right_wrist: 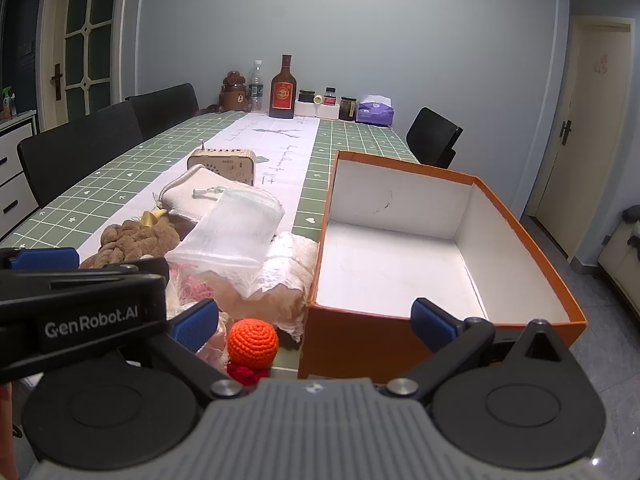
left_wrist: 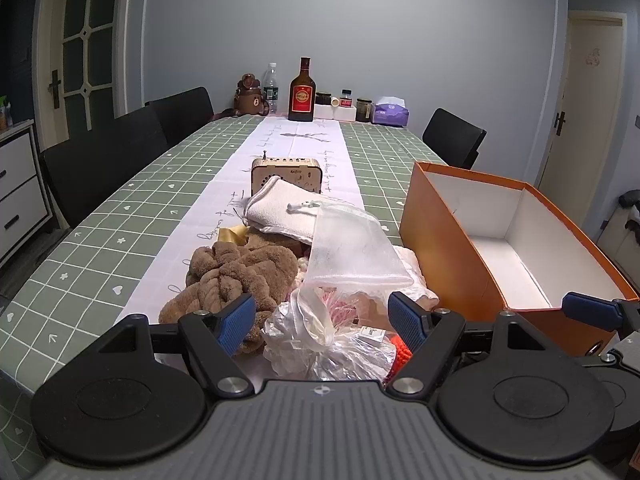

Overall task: Organize soft objects
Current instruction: 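Move both tools toward the pile of soft items beside the orange box, then grasp the clear plastic bag with the right tool while the left tool grasps the brown towel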

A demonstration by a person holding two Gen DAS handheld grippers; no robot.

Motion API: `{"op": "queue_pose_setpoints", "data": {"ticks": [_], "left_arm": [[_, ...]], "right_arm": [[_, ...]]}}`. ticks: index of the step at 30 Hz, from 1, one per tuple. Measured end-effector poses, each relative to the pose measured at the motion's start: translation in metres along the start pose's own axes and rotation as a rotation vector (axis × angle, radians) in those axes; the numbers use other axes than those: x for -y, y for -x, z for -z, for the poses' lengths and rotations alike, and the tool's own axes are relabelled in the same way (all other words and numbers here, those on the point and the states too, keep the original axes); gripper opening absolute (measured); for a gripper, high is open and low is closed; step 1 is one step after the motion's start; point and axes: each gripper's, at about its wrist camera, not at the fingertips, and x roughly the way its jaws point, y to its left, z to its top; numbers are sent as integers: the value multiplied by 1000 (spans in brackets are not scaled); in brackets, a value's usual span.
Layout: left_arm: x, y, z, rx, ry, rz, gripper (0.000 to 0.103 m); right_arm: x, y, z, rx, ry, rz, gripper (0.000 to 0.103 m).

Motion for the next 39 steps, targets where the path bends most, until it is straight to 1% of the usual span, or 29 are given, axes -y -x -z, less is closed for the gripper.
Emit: {"op": "queue_pose_setpoints", "data": {"ticks": [14,22,25,29,34,36,39], "left_arm": [[-1,-2,0,-10,10,9,89],[-3,-7,4,-25,7,10,89],[-5,-7,5,-13,11,14,89],[-8,-1,5,20,13,26,89],[-19,16,-1,71,32,86,90],[-25,21,-4,96,44,80,91],[-34,26,-6,123,43,53,92]], "right_arm": [[-1,1,1,3,15,3,100],[-11,0,4,9,72,13,100],[-14,0,4,14,82,16,100],[-12,4,3,27,59,-14,100],[-9,19,6,82,22,-67,100],[-9,25,8,85,19,-86,100],[-12,33,17,88,11,-144,100]]}}
